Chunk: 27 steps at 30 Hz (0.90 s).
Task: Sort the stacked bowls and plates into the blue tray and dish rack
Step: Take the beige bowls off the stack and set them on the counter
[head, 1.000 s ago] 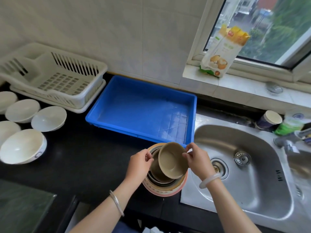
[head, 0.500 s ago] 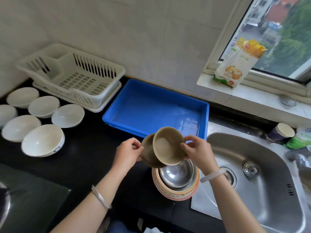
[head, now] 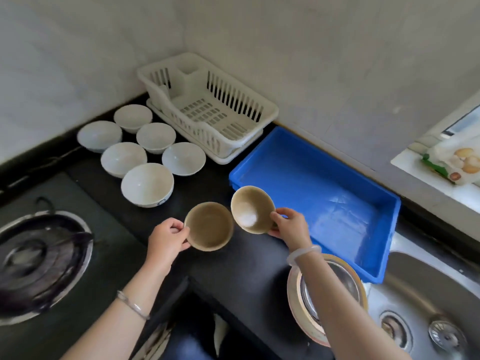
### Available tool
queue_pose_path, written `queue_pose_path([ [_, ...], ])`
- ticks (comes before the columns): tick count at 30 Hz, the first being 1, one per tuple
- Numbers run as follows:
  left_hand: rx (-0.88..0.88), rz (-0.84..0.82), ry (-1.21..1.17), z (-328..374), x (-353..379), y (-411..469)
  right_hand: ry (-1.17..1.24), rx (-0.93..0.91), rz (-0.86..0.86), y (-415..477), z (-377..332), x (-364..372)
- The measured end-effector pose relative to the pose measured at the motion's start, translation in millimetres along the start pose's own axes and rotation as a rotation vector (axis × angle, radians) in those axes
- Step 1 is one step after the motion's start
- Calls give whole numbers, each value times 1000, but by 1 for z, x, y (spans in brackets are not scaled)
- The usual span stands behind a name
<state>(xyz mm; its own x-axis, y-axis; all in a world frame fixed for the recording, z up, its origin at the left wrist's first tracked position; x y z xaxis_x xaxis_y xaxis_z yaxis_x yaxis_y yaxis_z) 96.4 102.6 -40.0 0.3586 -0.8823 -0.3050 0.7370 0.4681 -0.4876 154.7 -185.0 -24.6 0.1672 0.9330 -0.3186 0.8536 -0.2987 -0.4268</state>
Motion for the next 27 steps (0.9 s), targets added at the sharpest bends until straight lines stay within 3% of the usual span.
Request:
queue_pose_path([
  [11, -156, 148, -94, -25, -36, 56, 22, 259, -87, 43, 4, 109],
  [27, -207, 168, -82, -38, -33, 72, -22, 327, -68, 57, 0, 156],
])
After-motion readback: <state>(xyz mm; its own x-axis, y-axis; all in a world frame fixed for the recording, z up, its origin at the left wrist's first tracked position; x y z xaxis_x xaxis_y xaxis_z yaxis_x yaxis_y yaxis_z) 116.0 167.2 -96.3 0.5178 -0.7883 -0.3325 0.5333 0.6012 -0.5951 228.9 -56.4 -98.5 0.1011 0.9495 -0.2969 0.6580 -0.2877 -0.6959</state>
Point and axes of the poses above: each hand's wrist, its own y-axis towards the middle knuckle, its own x-axis out of the palm, z = x × y, the point moved 6 cm from there along y, towards the middle knuckle, and after that the axes turned 4 degrees about z, right-handed, at the moved point
